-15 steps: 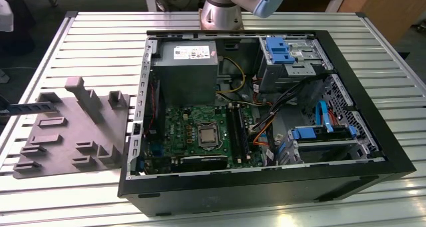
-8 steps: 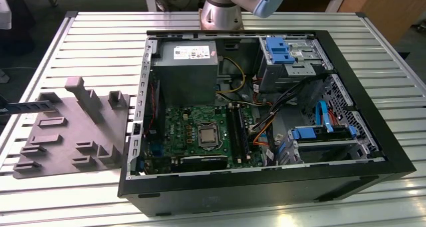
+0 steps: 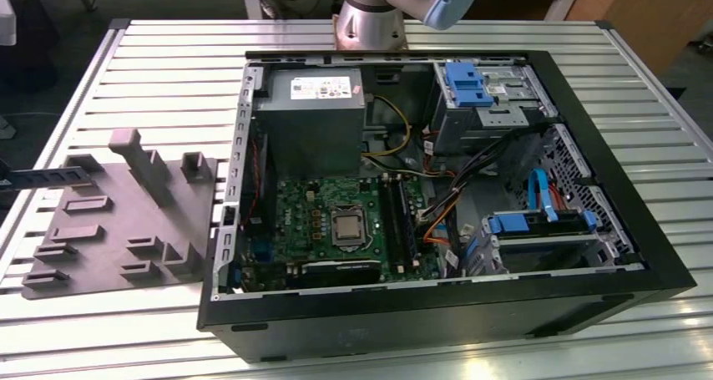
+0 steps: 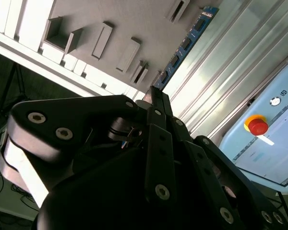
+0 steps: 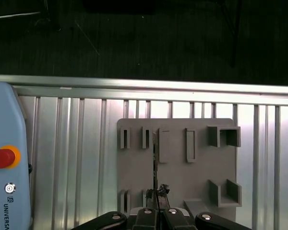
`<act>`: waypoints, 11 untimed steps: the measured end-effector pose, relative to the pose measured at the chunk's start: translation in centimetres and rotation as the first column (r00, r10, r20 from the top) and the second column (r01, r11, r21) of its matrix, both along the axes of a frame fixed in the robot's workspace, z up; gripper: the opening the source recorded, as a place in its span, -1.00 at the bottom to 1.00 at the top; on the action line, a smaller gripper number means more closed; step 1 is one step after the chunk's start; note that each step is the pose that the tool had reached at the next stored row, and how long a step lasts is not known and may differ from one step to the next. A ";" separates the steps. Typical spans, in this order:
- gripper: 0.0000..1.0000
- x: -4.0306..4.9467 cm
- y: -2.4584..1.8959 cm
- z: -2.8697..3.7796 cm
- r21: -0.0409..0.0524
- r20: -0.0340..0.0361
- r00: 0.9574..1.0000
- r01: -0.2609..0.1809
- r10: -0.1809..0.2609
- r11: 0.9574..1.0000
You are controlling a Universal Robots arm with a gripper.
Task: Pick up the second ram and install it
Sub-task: 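Pick up the second ram and move it above second insertion slot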
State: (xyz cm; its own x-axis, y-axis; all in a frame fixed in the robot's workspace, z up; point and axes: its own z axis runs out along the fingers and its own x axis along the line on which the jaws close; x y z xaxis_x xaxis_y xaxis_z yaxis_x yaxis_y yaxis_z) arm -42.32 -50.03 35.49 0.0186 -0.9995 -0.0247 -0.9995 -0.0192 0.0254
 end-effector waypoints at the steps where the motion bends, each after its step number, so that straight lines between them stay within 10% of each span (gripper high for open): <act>1: -0.77 0.00 0.00 0.05 0.000 0.000 1.000 0.000 0.000 1.000; 11: -0.77 0.00 0.00 0.53 0.000 0.000 1.000 0.000 0.000 1.000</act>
State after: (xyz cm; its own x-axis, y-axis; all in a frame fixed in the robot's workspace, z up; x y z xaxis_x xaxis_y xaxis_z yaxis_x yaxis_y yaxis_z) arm -42.32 -50.03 36.03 0.0186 -0.9995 -0.0248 -0.9995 -0.0192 0.0254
